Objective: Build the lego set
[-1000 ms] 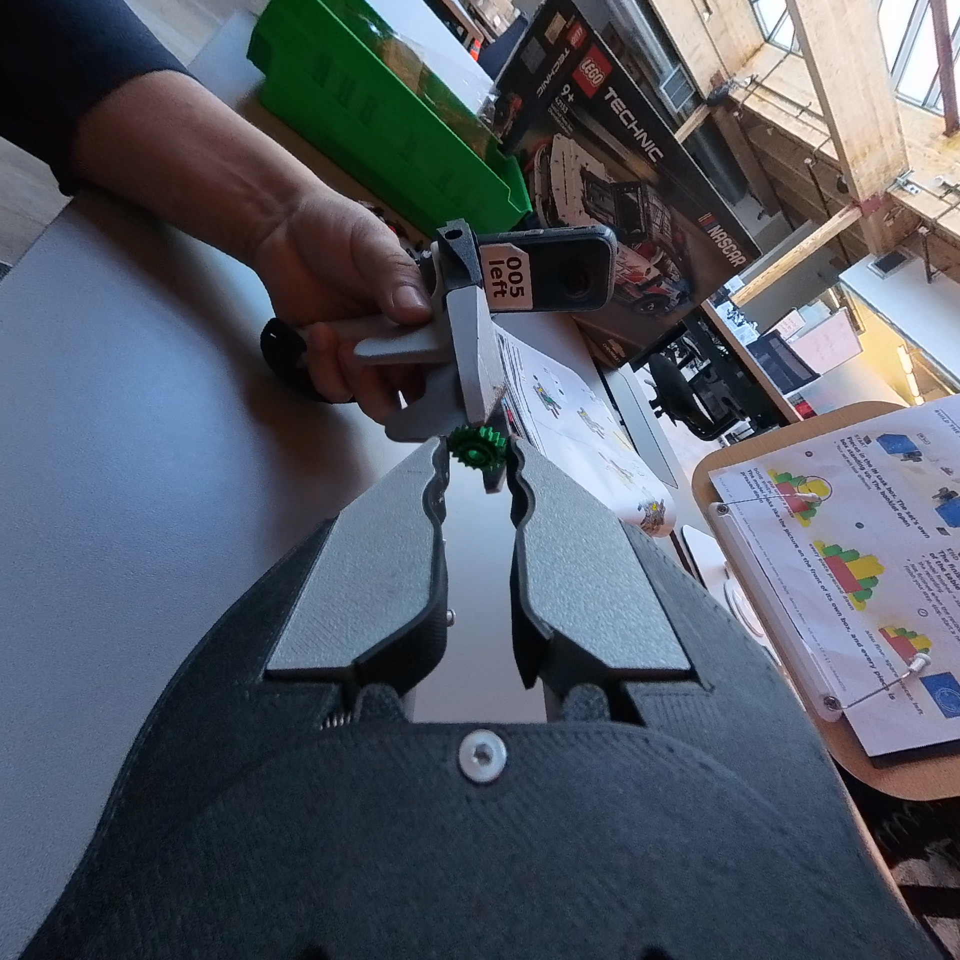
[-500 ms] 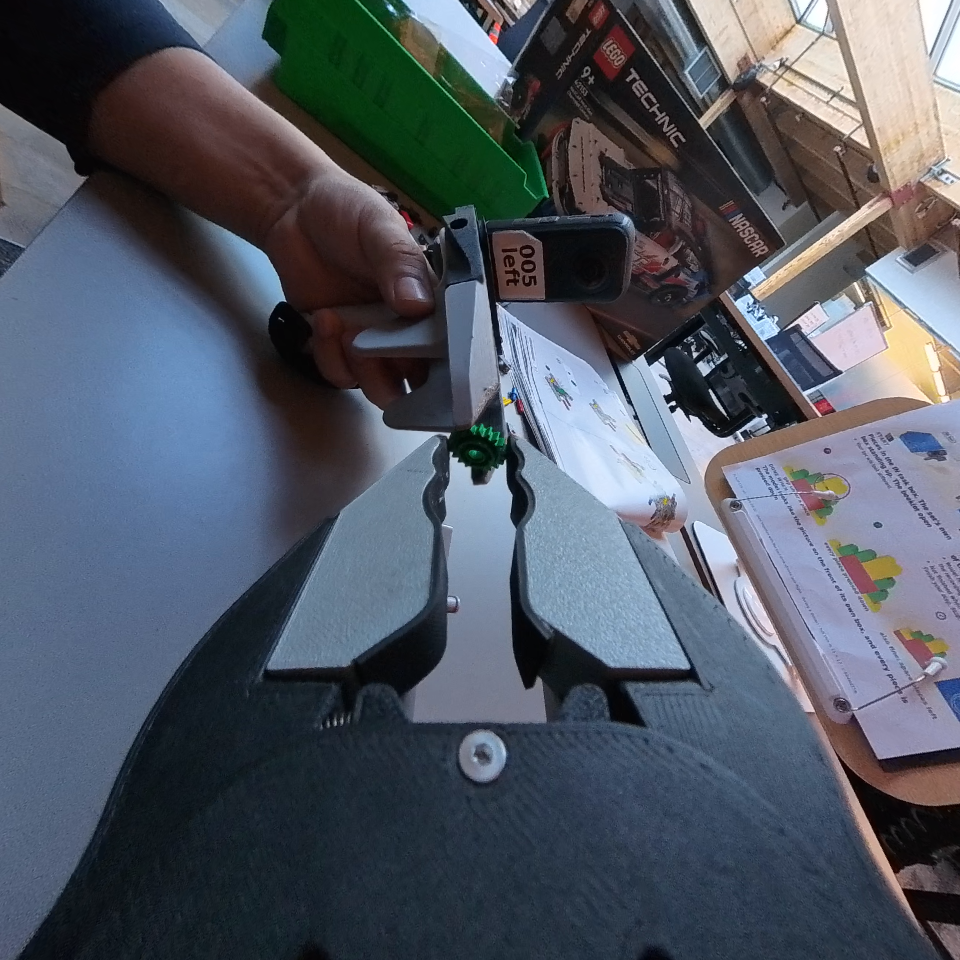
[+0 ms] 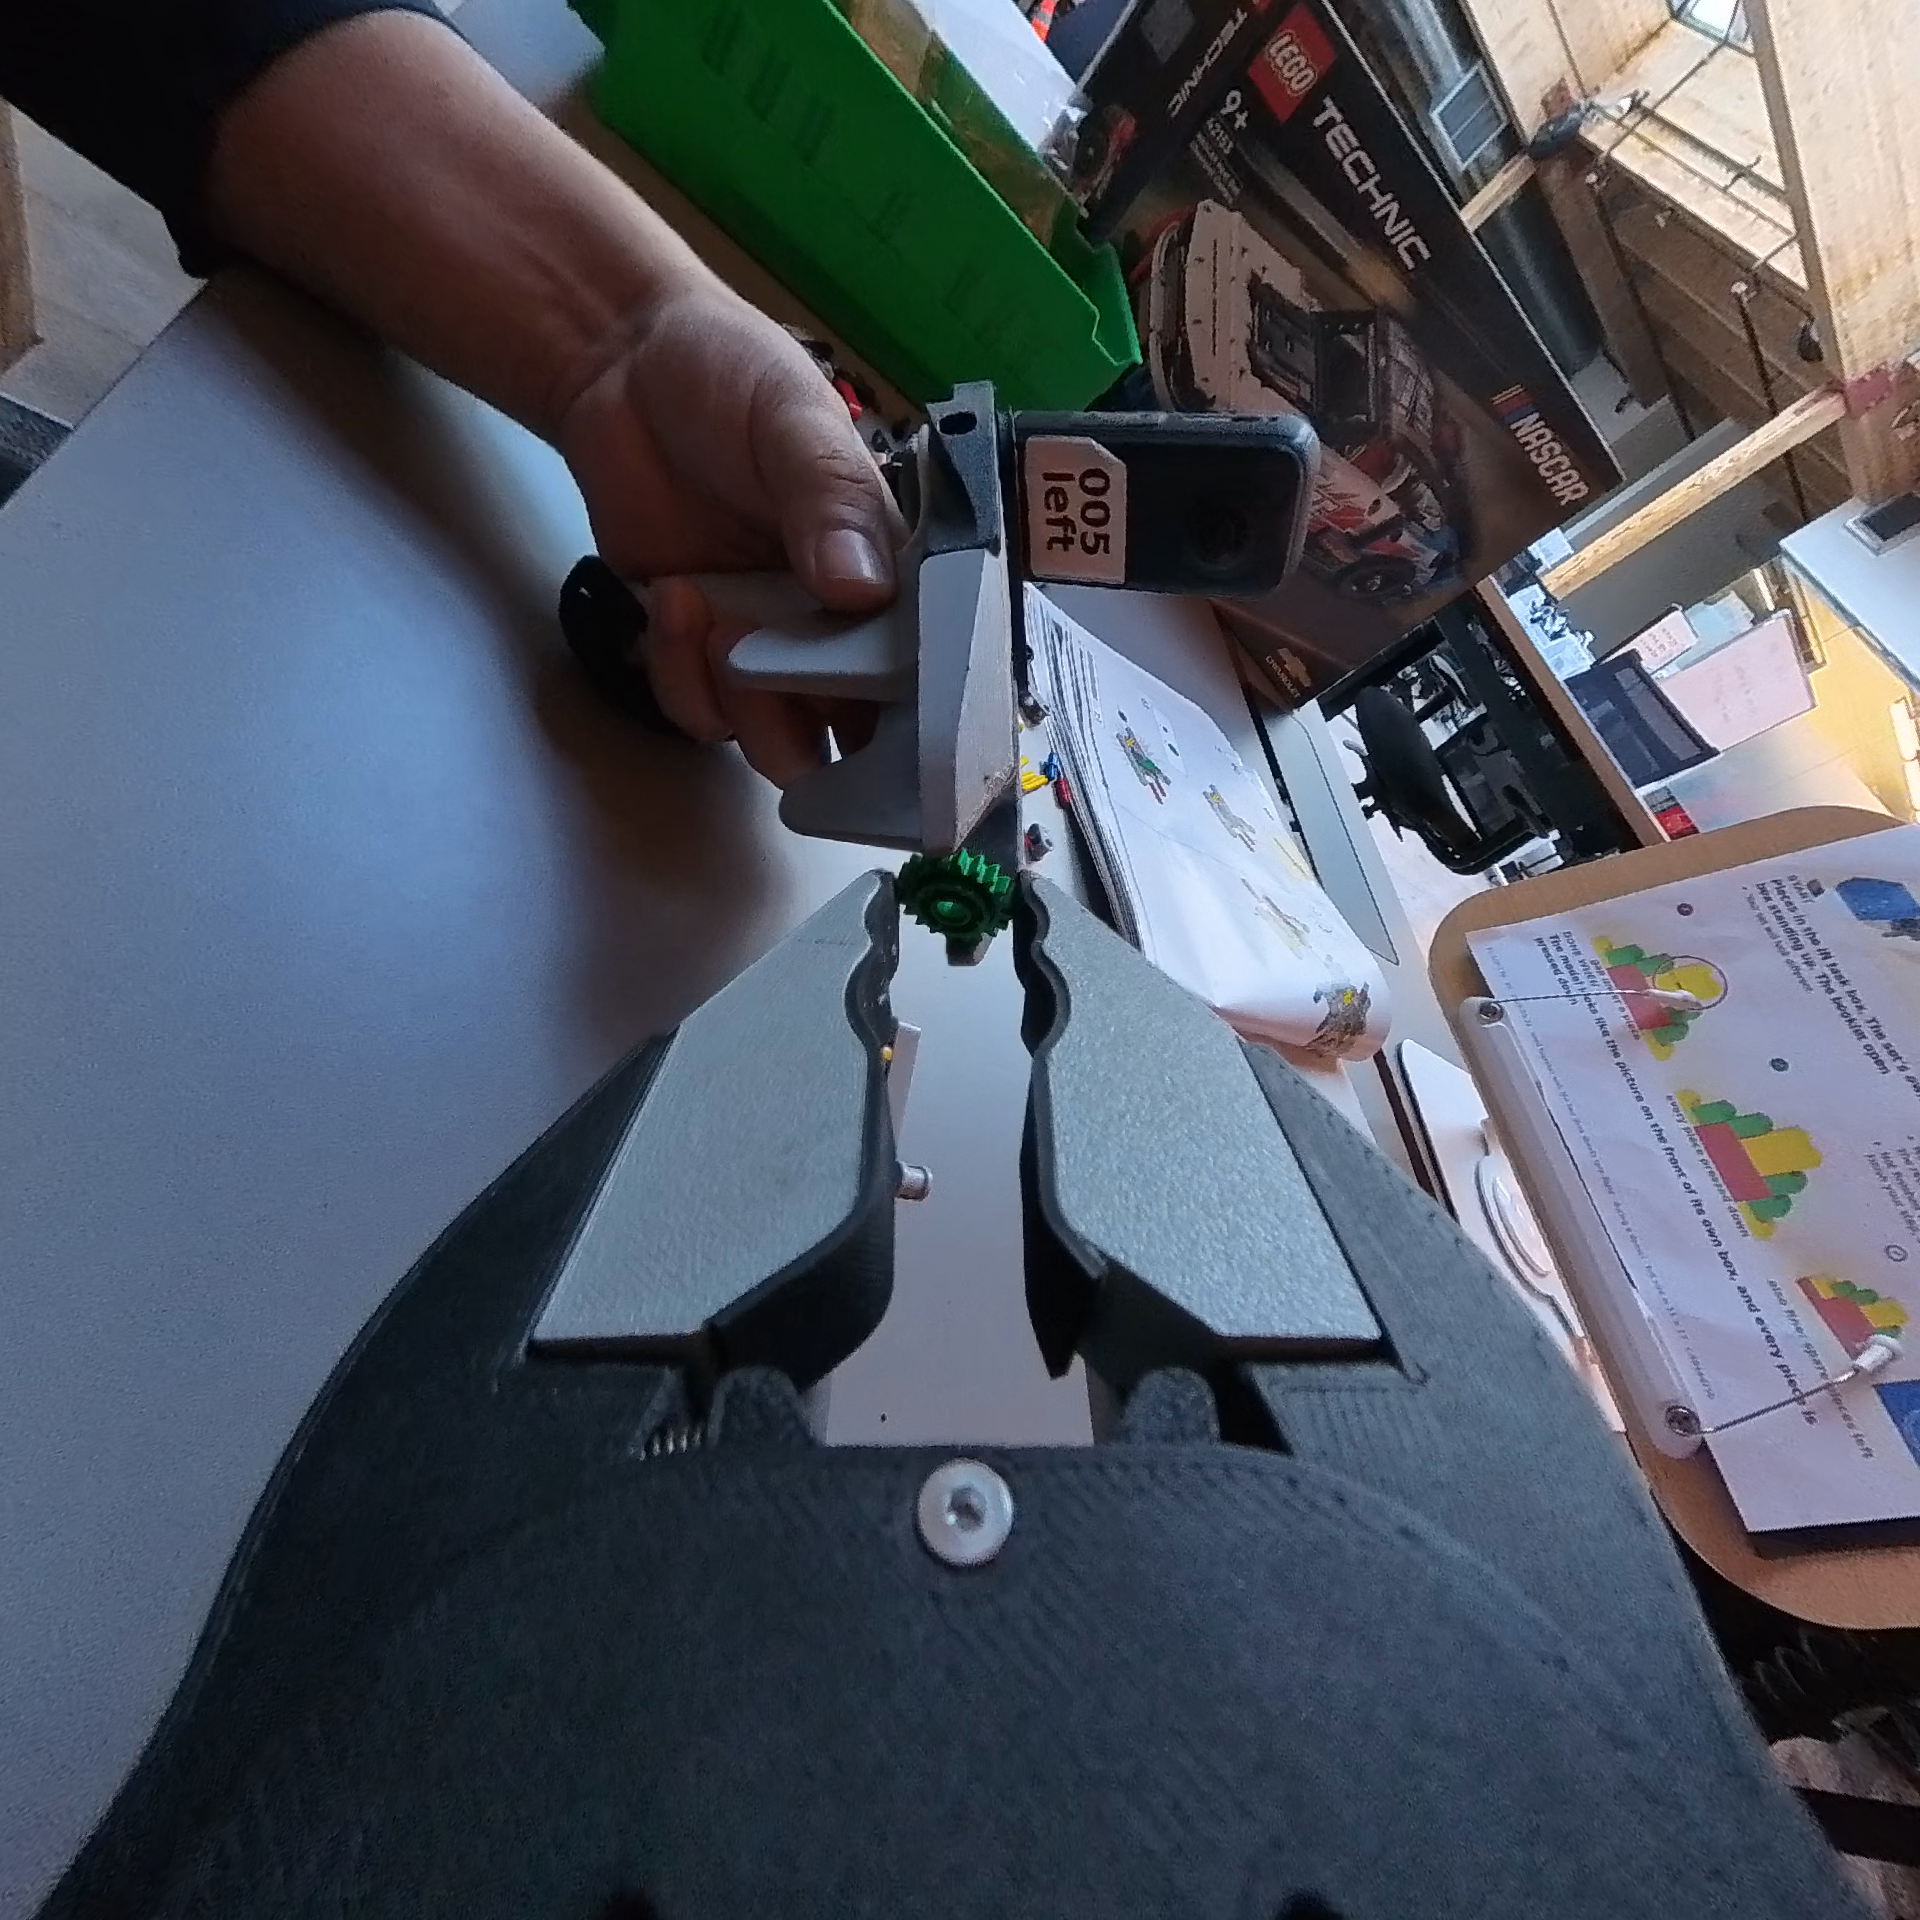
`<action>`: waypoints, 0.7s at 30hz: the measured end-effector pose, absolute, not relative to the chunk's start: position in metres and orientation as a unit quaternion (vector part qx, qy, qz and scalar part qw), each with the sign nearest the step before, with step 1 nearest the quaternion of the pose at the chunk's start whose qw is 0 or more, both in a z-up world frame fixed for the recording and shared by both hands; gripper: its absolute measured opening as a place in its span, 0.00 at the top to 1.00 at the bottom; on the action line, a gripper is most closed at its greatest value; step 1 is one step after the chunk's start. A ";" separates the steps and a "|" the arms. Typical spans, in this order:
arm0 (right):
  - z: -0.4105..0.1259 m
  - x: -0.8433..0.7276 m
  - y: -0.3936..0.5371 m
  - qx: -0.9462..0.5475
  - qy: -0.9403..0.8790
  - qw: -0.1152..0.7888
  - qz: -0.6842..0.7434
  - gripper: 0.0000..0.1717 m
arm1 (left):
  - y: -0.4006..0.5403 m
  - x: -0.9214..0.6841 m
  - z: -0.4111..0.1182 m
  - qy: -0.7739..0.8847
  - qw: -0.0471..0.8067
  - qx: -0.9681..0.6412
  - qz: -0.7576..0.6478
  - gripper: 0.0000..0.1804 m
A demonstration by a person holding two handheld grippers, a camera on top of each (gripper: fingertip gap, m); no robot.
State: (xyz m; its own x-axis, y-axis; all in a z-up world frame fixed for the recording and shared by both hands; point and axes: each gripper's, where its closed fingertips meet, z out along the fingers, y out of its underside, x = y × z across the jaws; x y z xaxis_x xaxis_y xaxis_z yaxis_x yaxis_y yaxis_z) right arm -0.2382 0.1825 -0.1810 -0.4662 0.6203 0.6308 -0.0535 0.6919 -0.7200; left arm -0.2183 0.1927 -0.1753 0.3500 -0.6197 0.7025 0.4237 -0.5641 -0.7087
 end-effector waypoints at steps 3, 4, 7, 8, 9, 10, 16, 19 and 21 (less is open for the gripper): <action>-0.184 -0.238 0.181 -0.176 -0.787 0.482 0.343 0.89 | 0.192 -0.216 -0.178 0.074 0.454 -0.685 -0.565 0.90; -0.184 -0.238 0.181 -0.175 -0.788 0.482 0.342 0.89 | 0.192 -0.216 -0.178 0.077 0.454 -0.686 -0.563 0.90; -0.184 -0.238 0.181 -0.176 -0.787 0.481 0.343 0.89 | 0.192 -0.216 -0.178 0.080 0.458 -0.688 -0.558 0.90; -0.184 -0.238 0.181 -0.177 -0.787 0.481 0.344 0.89 | 0.192 -0.216 -0.178 0.081 0.459 -0.688 -0.556 0.90; -0.184 -0.238 0.181 -0.177 -0.787 0.481 0.345 0.89 | 0.192 -0.216 -0.178 0.081 0.459 -0.688 -0.556 0.90; -0.184 -0.238 0.181 -0.177 -0.787 0.481 0.345 0.89 | 0.192 -0.216 -0.179 0.082 0.460 -0.689 -0.555 0.90; -0.185 -0.238 0.181 -0.179 -0.784 0.479 0.352 0.89 | 0.193 -0.216 -0.180 0.089 0.464 -0.694 -0.542 0.90; -0.185 -0.238 0.181 -0.183 -0.783 0.474 0.358 0.89 | 0.193 -0.216 -0.181 0.095 0.470 -0.697 -0.532 0.90; -0.184 -0.237 0.181 -0.184 -0.783 0.473 0.360 0.89 | 0.193 -0.216 -0.180 0.096 0.473 -0.694 -0.534 0.90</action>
State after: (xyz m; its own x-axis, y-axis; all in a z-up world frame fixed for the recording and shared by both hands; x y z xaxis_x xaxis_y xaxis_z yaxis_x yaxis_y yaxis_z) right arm -0.2374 0.1813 -0.1838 -0.4855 0.6284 0.6078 -0.0534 0.6727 -0.7380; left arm -0.2158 0.1932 -0.1796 0.4112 -0.6382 0.6509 0.3722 -0.5343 -0.7589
